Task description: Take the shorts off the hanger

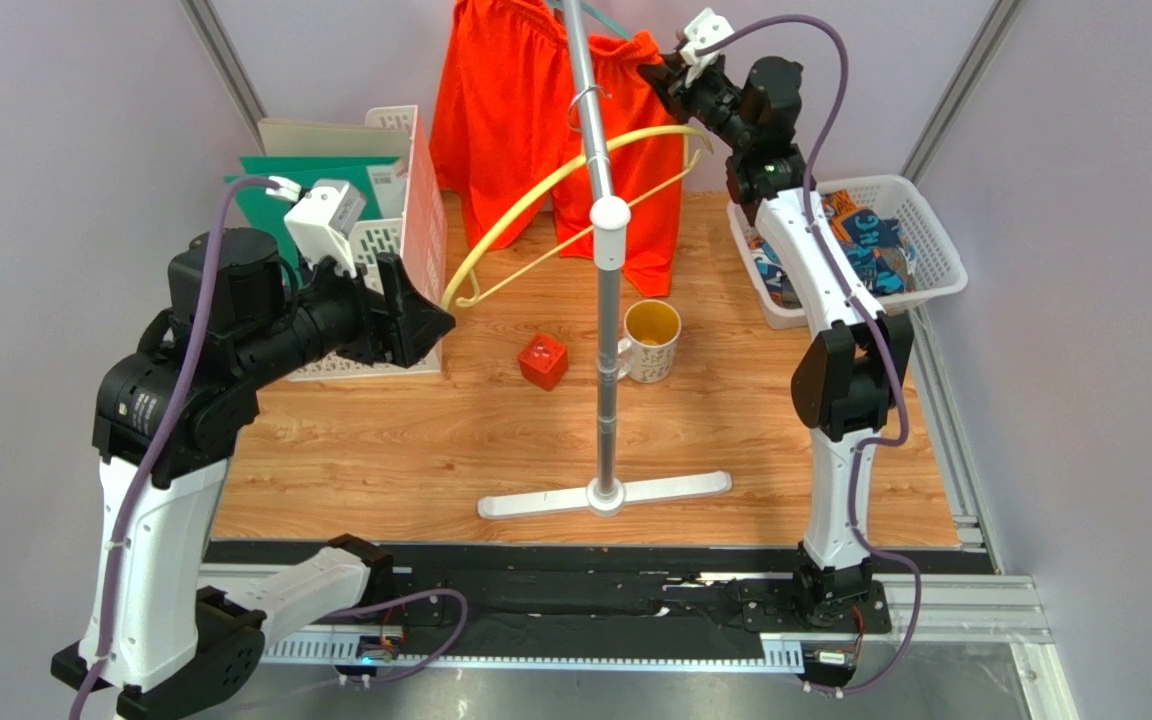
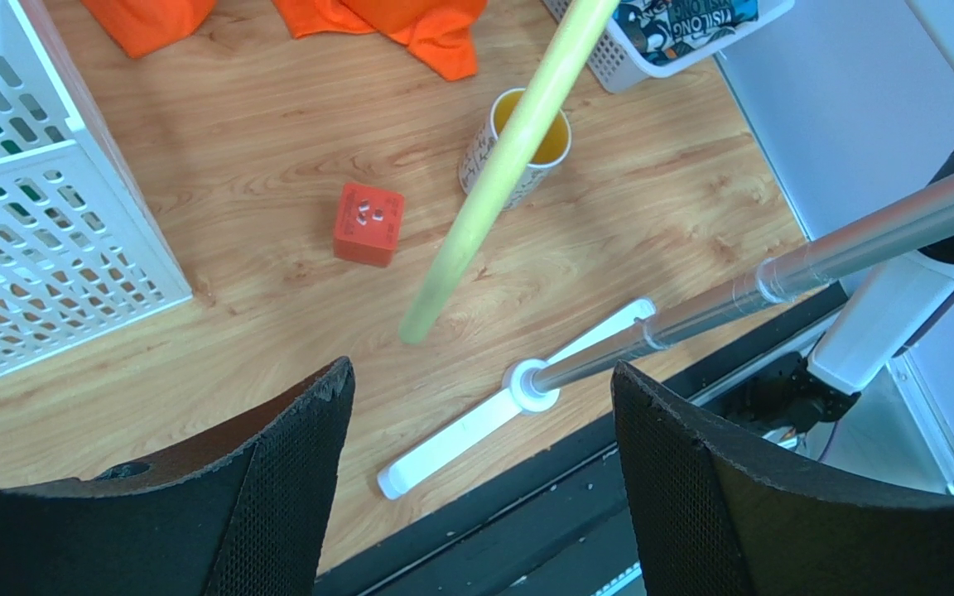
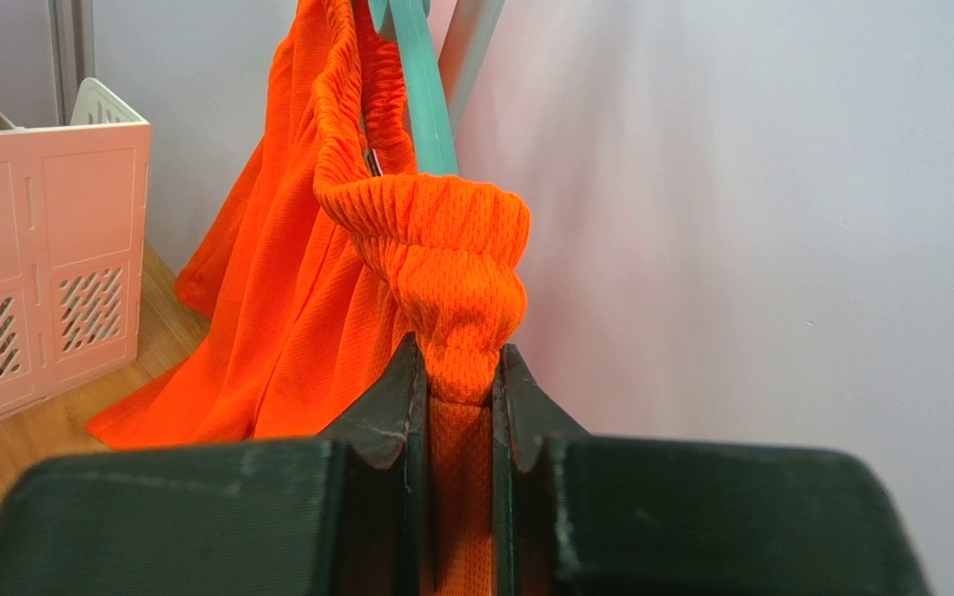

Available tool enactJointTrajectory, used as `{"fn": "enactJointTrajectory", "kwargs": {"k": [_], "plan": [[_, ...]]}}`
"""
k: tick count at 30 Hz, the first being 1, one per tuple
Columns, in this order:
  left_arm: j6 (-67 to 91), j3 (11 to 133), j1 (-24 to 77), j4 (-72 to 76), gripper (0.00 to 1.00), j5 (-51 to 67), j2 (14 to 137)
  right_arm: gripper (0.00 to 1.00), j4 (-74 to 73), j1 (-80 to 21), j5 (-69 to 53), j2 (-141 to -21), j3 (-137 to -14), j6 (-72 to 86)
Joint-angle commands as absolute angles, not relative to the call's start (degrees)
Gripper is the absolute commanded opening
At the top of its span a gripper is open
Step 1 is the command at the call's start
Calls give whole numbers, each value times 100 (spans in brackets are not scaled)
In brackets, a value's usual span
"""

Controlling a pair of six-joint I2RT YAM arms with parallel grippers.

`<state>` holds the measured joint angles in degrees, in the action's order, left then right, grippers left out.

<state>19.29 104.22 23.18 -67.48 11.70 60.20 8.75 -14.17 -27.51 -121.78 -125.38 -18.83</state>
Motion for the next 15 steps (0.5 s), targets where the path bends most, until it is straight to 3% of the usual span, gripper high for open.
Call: {"fn": "enactJointTrajectory", "kwargs": {"k": [1,15], "plan": [[1898,10503,2294,-6487,80,1195,5889,0,1187,-1081,-2978,-11786,-13296,-1574],[2285,10590,2285,-5546,80,1608,5704,0,712,-1371,-4025,-11549,-13702,-1714]]}}
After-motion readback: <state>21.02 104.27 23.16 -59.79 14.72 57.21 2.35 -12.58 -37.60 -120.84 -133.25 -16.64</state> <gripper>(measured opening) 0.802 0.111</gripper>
